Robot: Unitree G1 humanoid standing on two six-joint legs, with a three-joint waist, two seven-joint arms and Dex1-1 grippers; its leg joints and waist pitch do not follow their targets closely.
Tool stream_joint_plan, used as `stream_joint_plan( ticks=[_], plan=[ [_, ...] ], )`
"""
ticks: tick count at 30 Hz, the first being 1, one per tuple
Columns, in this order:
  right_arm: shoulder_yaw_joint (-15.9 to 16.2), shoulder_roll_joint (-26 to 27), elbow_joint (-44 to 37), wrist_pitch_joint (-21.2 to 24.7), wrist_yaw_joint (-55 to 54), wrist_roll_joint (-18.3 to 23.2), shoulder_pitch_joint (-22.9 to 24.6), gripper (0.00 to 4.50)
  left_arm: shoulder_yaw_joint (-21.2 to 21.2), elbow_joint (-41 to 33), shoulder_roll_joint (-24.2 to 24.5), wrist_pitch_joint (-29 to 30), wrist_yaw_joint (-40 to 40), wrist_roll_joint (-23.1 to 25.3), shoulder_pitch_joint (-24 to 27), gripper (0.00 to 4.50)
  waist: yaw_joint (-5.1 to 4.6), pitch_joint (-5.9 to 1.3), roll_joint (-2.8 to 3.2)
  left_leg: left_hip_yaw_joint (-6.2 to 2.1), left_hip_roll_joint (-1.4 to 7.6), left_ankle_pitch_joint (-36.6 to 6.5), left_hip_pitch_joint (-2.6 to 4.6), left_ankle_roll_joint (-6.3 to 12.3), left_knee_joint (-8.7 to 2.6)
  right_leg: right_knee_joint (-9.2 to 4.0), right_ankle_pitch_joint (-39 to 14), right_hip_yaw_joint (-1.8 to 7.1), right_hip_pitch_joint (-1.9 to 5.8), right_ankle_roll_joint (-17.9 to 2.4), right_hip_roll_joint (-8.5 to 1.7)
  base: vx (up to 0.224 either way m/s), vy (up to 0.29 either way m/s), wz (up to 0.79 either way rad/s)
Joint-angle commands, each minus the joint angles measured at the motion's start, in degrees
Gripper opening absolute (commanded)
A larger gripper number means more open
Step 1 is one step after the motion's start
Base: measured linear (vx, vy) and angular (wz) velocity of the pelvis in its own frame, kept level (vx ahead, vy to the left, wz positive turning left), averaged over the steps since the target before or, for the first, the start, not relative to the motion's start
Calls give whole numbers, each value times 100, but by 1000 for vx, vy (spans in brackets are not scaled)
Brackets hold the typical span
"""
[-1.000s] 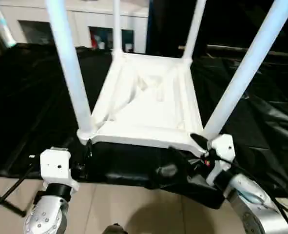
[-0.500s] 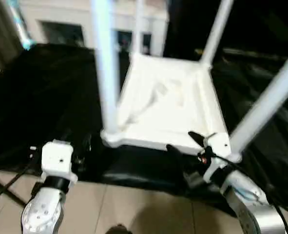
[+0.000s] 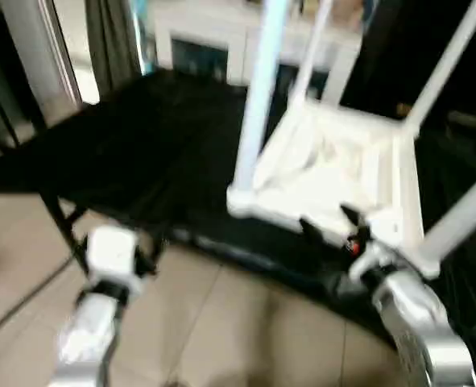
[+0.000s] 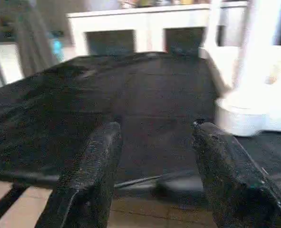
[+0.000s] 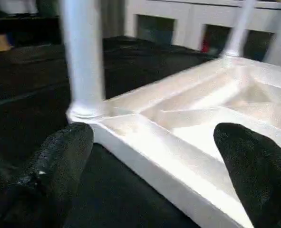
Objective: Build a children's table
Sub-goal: Flip table
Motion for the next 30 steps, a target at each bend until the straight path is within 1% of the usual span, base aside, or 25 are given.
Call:
stream_joint_plan(
  ticks=[1,2,6,7,8,9,11,12,13,14,15,16,17,18,19,21,22,23,24,25,26,27,28,29,30],
  plan=[
    [-13,48,61,43,-44,-110,-122,450,-126,-167,-23,221,69,104,-231,267,-8,-158,-7,-177,365,-1243,20,79,-686,-723,-2206,402,118,-177,-488,-71,-74,8],
    [1,56,61,47,-50,-133,-128,450,-140,-185,-30,289,66,74,-253,267,-13,-177,-7,-132,378,-849,30,109,-727,-726,-1625,400,132,-320,-453,-48,-72,10],
    [-32,180,82,87,-160,-51,-114,450,-195,-325,-92,432,175,71,-289,267,-48,-162,-13,-90,397,-831,-67,156,-826,-788,-1624,358,180,-420,-420,-19,-47,3],
    [-63,202,80,108,-240,-21,-112,450,-220,-302,-95,416,136,59,-292,267,-101,-250,13,250,351,-885,293,-401,-641,-863,-1514,525,-101,-336,-60,0,0,0],
    [-87,218,79,93,-285,-4,-108,450,-235,-299,-103,414,144,80,-303,267,-103,-229,-44,316,285,-805,159,-455,-644,-832,-1256,594,-74,-326,29,32,-14,-31],
    [-101,229,83,77,-327,5,-103,450,-248,-296,-110,402,161,94,-312,267,-36,-270,-103,435,185,-852,104,-421,-547,-751,-757,819,-62,-301,74,43,6,-48],
    [-162,294,47,89,-406,40,-67,450,-294,-327,-86,415,196,169,-363,267,59,-302,-163,414,7,-1067,-38,-42,-299,-842,-565,1310,138,-433,-65,38,24,-47],
    [-181,315,-1,98,-438,12,-23,450,-306,-357,-87,553,300,273,-443,267,214,-244,-190,158,-6,-1061,-173,138,71,-1056,-994,1893,313,-680,-445,19,108,-50],
    [-181,315,-1,98,-438,12,-23,450,-306,-357,-87,553,300,273,-443,267,279,-191,-212,-69,-23,-831,-291,-14,217,-1094,-1158,2146,349,-830,-327,19,108,-50],
    [-180,320,-25,97,-438,-5,1,450,-302,-349,-85,550,338,313,-489,267,260,-189,-157,-191,-41,-665,-328,-77,159,-1042,-1055,2134,351,-841,-201,-4,162,-66],
    [-181,327,-64,89,-452,-27,44,450,-333,-340,-64,551,362,379,-552,267,111,-228,73,-262,104,-206,-45,-464,-473,-817,-518,1653,23,-473,541,-24,175,-64],
    [-185,334,-96,74,-478,-50,82,450,-368,-315,-54,551,355,381,-597,267,-213,-236,176,-296,718,-312,263,-326,-819,-263,-699,845,-500,-88,677,-24,175,-64],
    [-188,336,-112,62,-504,-51,104,450,-379,-301,-64,566,346,356,-615,267,-205,-305,391,-336,1209,300,220,-425,-981,72,-577,394,-587,-25,408,-31,155,-39],
    [-183,329,-126,44,-539,-78,122,450,-381,-293,-83,578,342,322,-634,267,-212,-319,439,-316,1414,937,100,-558,-1052,194,-311,209,-571,13,294,-28,111,-30],
    [-177,321,-135,28,-567,-103,134,450,-383,-291,-96,580,336,302,-647,267,-141,-422,488,-132,1540,2724,99,-804,-930,386,177,-80,-664,-90,147,-28,111,-30],
    [-198,339,-136,26,-595,-87,141,450,-386,-294,-112,589,345,293,-667,267,-222,-544,495,-105,1417,5321,410,-849,-583,467,466,-317,-809,-370,52,-9,17,-47],
    [-207,348,-138,27,-609,-93,141,450,-366,-300,-136,608,370,258,-685,267,-283,-499,428,-380,1143,5638,353,128,-524,341,179,-247,-650,-266,-32,-2,-32,-50],
    [-200,340,-139,32,-607,-115,135,450,-340,-304,-158,628,390,213,-695,267,-336,-570,311,-523,1055,5530,512,807,-417,168,193,-130,-669,-352,-143,-3,-176,-47],
    [-183,323,-123,42,-580,-137,121,450,-325,-309,-176,650,401,167,-694,267,-318,-520,-229,-156,64,3200,-269,1827,-43,-325,1444,239,159,-1052,-404,-24,-211,-40],
    [-170,318,-115,38,-562,-143,113,450,-325,-308,-173,654,420,173,-691,267,-318,-520,-229,-156,64,3200,-269,1827,-43,-325,1444,239,159,-1052,-404,-24,-211,-40],
    [-150,308,-107,35,-528,-142,99,450,-310,-311,-188,683,454,169,-681,267,-130,-456,-256,-66,-181,873,-513,1224,271,-704,2332,275,338,-1027,-922,-72,-180,-10],
    [-123,291,-101,40,-474,-128,80,450,-285,-313,-207,702,501,170,-667,267,-139,-364,-259,-38,-181,496,-389,525,109,-769,2163,224,230,-561,-761,-86,-159,0],
    [-79,256,-101,58,-407,-102,59,450,-239,-324,-244,712,565,175,-637,267,-174,-303,-126,-86,-61,577,-374,272,-196,-801,1297,121,260,-106,-657,-86,-159,0],
    [-74,252,-101,61,-400,-99,57,450,-234,-326,-247,711,572,175,-634,267,-220,-293,-143,-80,-8,504,-395,215,-317,-816,729,79,237,222,-501,-84,-127,-13],
    [-36,213,-91,73,-366,-114,31,450,-188,-358,-280,710,627,169,-584,267,-269,-271,-65,-91,179,-186,-283,222,-588,-928,-1188,19,237,570,-319,-105,-84,-4]
  ],
)
